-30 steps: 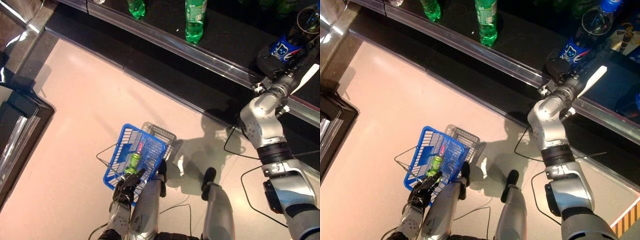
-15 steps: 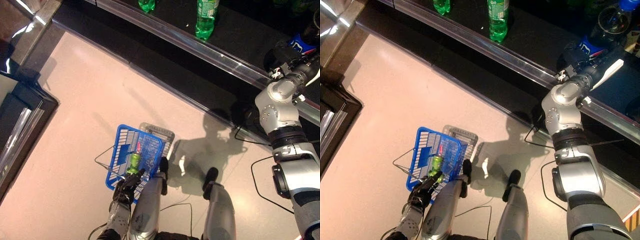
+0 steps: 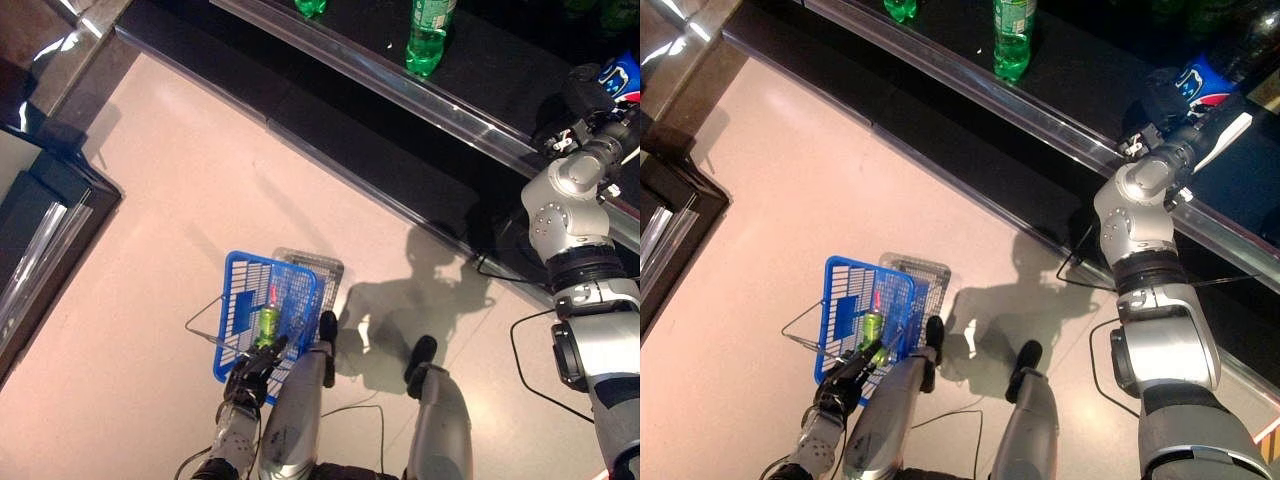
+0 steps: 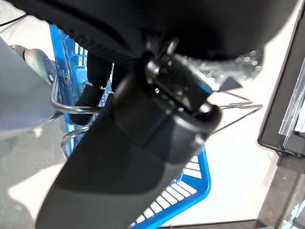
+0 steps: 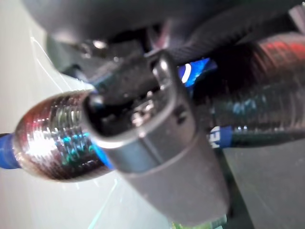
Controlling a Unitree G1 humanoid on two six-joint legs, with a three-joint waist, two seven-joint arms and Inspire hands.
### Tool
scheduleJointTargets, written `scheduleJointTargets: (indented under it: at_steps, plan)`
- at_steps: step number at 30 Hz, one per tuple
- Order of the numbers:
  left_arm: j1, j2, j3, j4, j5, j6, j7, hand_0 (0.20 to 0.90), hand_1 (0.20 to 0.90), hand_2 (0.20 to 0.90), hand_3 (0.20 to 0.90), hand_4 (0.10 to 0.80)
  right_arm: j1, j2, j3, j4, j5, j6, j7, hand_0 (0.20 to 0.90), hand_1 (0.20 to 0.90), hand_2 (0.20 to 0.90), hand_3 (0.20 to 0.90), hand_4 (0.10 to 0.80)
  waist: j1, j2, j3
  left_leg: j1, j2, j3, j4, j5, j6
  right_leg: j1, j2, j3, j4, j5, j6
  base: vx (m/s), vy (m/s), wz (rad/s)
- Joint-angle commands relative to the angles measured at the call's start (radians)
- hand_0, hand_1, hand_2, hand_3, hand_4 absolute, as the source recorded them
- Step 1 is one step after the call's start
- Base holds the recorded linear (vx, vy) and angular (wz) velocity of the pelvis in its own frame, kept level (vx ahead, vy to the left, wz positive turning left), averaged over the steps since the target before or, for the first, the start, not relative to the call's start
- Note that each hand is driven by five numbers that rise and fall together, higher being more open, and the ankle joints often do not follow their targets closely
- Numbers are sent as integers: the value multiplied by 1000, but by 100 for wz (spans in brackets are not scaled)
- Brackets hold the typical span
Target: Pick up the drink and place into the basket.
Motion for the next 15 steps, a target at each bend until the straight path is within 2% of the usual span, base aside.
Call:
scheduleJointTargets:
  at_steps: [1,7,10,15]
  plan:
    - [92,99,22,-170,-20,-157,-63,300,300,300,200,100,-106,-148,26,-202,-90,-147,40,300,300,300,200,100,0,-1,-19,-5,-2,-66,146,-80,-20,33,27,-37,-20,1,-58,-32,14,1]
    - [109,97,63,-199,-6,-181,-75,300,300,300,200,100,-23,-139,-21,-354,-151,-143,79,300,300,300,200,100,-9,-6,-19,57,2,-69,152,-66,-30,104,33,-37,-17,-17,-68,4,6,0]
    - [145,101,95,-244,31,-204,-116,300,300,300,200,100,114,-98,-79,-611,-204,-111,130,300,300,300,200,100,-19,-16,-52,111,12,-61,138,-47,-42,168,39,-46,-29,-30,-75,43,44,2]
    - [185,100,134,-330,53,-231,-154,300,300,300,200,100,279,-18,-100,-849,-251,-102,260,300,300,300,200,100,-31,-30,-90,157,20,-53,117,-27,-47,221,51,-46,-52,-31,-81,30,23,0]
